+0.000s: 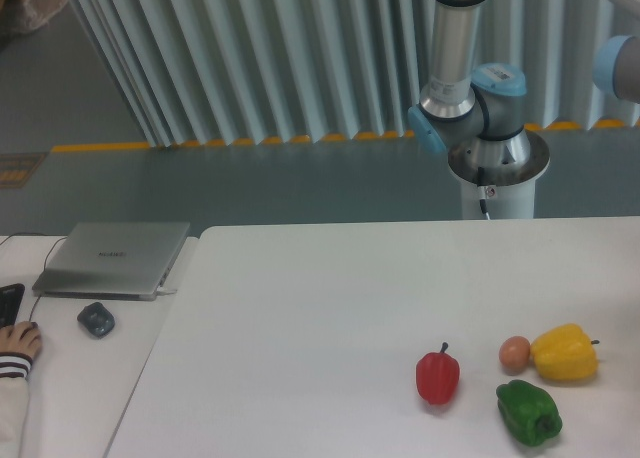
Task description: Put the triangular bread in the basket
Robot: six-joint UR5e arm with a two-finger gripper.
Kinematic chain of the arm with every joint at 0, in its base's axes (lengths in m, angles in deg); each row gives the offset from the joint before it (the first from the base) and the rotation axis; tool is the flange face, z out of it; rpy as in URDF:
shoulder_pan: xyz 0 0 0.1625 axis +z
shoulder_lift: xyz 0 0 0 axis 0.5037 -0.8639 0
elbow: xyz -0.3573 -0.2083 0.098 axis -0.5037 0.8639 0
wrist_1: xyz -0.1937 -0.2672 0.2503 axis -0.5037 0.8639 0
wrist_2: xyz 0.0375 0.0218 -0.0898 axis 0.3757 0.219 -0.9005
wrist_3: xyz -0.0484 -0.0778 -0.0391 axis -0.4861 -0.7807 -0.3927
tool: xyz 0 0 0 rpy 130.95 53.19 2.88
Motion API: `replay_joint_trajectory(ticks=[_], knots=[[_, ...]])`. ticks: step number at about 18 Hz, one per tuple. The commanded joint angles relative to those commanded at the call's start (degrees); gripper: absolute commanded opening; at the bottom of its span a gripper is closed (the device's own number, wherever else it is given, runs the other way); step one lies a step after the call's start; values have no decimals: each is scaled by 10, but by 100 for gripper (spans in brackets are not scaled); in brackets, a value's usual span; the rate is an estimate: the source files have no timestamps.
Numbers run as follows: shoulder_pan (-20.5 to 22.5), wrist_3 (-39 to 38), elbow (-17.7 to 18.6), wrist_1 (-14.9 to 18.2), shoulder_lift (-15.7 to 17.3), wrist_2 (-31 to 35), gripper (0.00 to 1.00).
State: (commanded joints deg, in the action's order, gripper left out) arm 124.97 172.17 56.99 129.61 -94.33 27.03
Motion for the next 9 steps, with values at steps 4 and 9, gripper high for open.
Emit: replay_joint_trajectory(ticks=[4,9], knots=[[35,1,4,-22,-23,-1,16],[60,5,0,-39,-40,-1,29]])
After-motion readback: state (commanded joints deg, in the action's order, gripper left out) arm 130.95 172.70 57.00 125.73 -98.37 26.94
